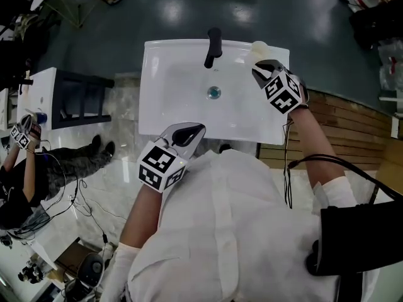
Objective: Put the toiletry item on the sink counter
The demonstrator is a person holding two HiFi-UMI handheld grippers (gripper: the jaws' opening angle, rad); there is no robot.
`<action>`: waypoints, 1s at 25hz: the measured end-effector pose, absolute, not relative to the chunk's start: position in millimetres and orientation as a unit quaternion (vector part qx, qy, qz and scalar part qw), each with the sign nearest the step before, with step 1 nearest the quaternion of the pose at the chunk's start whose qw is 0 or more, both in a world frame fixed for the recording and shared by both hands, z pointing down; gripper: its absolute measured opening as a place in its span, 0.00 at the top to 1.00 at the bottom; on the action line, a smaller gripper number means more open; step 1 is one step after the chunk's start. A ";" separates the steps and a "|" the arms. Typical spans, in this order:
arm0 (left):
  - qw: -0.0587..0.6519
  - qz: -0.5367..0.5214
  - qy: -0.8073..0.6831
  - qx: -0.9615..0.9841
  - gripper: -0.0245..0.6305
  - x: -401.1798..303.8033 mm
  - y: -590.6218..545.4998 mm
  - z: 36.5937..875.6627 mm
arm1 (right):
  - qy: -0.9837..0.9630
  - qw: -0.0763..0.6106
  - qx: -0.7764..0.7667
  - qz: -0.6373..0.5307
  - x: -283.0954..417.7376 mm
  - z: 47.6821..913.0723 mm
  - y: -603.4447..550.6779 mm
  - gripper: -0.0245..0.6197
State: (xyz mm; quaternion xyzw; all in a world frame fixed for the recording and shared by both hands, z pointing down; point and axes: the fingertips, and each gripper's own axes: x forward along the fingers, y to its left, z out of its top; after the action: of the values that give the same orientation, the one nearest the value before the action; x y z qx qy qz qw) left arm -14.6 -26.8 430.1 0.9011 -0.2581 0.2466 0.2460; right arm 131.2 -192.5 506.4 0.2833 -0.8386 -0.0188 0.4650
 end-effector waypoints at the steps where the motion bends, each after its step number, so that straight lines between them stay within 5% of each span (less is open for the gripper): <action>1: 0.245 0.245 -0.255 0.903 0.95 -18.8 -21.7 429.0 | -0.840 0.456 0.294 -0.008 126.7 503.4 -180.7 0.89; 11: 0.223 0.238 -0.222 0.919 0.95 -63.8 26.1 418.9 | -0.855 0.388 0.331 0.094 67.2 495.4 -54.0 0.95; 25: 0.208 0.226 -0.179 0.934 0.95 -113.4 112.4 415.5 | -0.866 0.360 0.336 0.091 -20.1 462.8 79.4 0.95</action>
State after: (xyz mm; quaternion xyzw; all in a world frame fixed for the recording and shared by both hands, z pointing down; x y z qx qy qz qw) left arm -113.4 112.4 415.5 0.9345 -0.1792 0.2264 0.2083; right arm -20.1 79.4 462.8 0.3357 -0.8655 0.0913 0.3603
